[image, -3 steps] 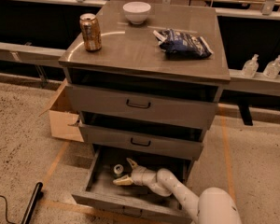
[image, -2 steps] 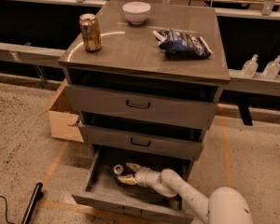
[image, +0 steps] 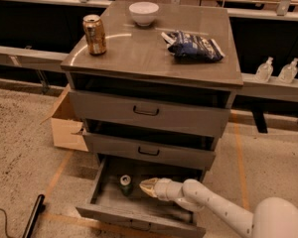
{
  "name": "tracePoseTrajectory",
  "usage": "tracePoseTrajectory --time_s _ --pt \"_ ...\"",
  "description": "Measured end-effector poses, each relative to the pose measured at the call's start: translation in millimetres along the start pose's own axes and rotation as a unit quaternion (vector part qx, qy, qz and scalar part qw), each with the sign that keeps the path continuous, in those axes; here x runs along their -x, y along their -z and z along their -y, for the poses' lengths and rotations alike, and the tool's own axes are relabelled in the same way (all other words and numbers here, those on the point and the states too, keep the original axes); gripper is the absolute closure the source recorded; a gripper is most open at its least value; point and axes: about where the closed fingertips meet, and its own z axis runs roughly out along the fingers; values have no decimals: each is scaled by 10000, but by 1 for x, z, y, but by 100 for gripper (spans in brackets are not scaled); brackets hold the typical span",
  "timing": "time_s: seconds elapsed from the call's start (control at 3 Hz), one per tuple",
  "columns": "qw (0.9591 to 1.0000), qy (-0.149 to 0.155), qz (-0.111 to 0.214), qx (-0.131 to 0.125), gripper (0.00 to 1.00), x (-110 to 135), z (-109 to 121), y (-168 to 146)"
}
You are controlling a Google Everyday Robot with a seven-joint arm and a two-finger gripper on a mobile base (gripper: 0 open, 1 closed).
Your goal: Place green can into bottom drawer
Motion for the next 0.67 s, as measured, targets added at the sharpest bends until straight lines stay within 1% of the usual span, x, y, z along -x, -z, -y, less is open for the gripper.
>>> tracePoseTrajectory --time_s 0.33,0.67 --pt "9996 -111 -240 -27 98 18 -12 47" --pt "9986 -366 -389 31 100 39 -36 90"
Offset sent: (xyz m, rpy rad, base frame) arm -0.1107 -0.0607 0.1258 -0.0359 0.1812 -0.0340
